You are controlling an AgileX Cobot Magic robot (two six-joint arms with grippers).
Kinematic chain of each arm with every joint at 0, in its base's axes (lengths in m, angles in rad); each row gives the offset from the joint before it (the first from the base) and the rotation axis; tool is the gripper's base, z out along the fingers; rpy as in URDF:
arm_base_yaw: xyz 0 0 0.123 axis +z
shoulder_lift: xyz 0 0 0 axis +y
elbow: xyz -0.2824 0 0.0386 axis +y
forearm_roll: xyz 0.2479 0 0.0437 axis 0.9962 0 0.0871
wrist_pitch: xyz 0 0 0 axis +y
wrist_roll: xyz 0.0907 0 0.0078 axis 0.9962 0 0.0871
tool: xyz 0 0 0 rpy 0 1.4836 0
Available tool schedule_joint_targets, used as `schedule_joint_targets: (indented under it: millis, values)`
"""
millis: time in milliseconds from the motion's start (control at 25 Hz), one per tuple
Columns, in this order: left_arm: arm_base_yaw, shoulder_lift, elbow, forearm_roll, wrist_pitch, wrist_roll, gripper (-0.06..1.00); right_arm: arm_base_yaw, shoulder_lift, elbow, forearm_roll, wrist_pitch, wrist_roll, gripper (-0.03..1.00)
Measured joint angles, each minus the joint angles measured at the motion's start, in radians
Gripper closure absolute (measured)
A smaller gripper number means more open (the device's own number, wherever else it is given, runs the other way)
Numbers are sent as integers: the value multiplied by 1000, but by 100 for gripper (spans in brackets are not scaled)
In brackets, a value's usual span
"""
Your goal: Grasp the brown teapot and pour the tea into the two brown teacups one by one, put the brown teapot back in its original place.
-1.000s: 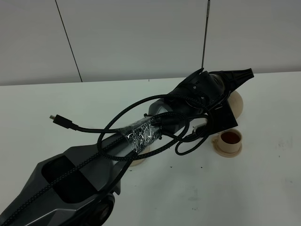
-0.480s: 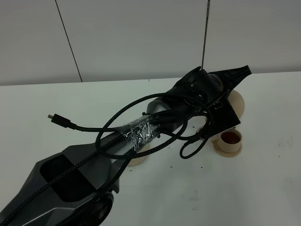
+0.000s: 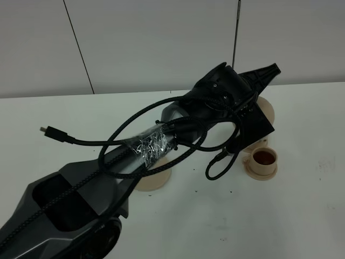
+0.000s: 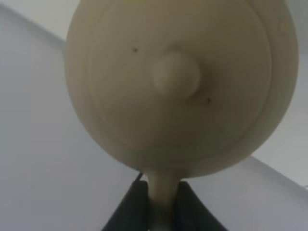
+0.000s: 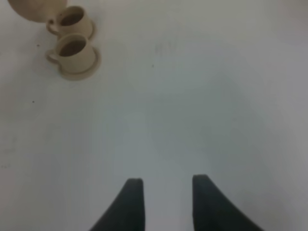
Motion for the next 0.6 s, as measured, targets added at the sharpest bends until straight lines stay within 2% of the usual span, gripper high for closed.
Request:
schedule_joint_targets:
  millis: [280,600]
  values:
    - [5,-22,0,1,97,-164,78,0,0,0,0,0,0,73]
    - [5,-22,0,0,217,-428,78,0,0,0,0,0,0,73]
